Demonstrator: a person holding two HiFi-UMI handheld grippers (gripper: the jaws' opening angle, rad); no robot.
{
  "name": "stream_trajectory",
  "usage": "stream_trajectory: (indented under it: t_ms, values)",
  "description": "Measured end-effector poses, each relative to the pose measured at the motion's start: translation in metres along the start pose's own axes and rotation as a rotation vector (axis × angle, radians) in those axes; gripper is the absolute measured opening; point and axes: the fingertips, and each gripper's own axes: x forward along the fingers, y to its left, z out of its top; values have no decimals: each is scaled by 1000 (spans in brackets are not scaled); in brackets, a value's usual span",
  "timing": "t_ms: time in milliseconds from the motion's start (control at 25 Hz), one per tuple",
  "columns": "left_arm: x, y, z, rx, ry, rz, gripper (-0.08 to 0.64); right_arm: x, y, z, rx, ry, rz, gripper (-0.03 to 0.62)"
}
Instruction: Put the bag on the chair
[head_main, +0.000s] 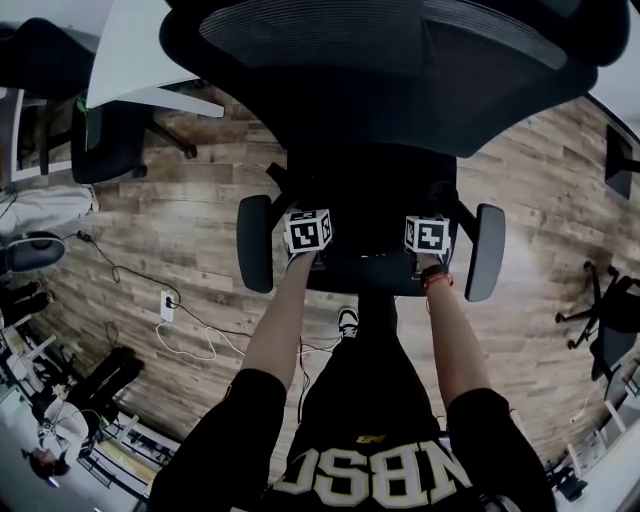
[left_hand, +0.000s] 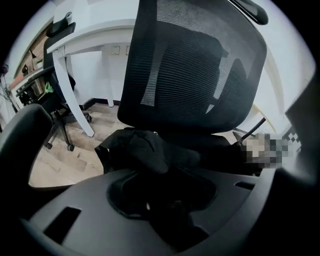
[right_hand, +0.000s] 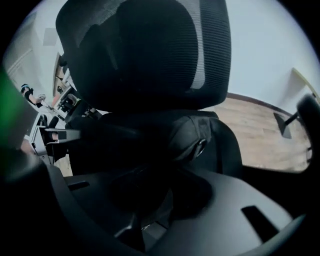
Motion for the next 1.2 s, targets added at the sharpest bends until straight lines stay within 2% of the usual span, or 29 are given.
stream_trajectory:
  t_ms: [160, 240, 360, 400, 640, 720, 920, 1200]
  values:
    - [7, 15, -6, -19, 49, 3, 174, 9, -12, -11, 68, 33, 11, 128]
    - [9, 15, -6, -42, 65, -22, 227, 9, -15, -12, 67, 39, 10, 158]
    - [9, 7, -5, -77, 83, -84, 345, 6, -17, -9, 49, 41, -2, 230]
    - [7, 5, -5, -79, 89, -91, 364, 4, -16, -8, 46, 37, -5, 273]
    - [-26, -9, -3, -97, 69, -87, 380, -27, -3, -6, 82, -21, 17, 290]
    - [-42, -16, -1, -93, 49, -94, 380, -43, 8, -1, 82, -61, 35, 290]
    - [-88, -43, 17, -30, -28, -114, 380, -100, 34, 20, 53, -177, 60, 287]
    - [-176, -69, 49, -22, -218, -143, 379, -189, 67, 38, 5, -381, 100, 267]
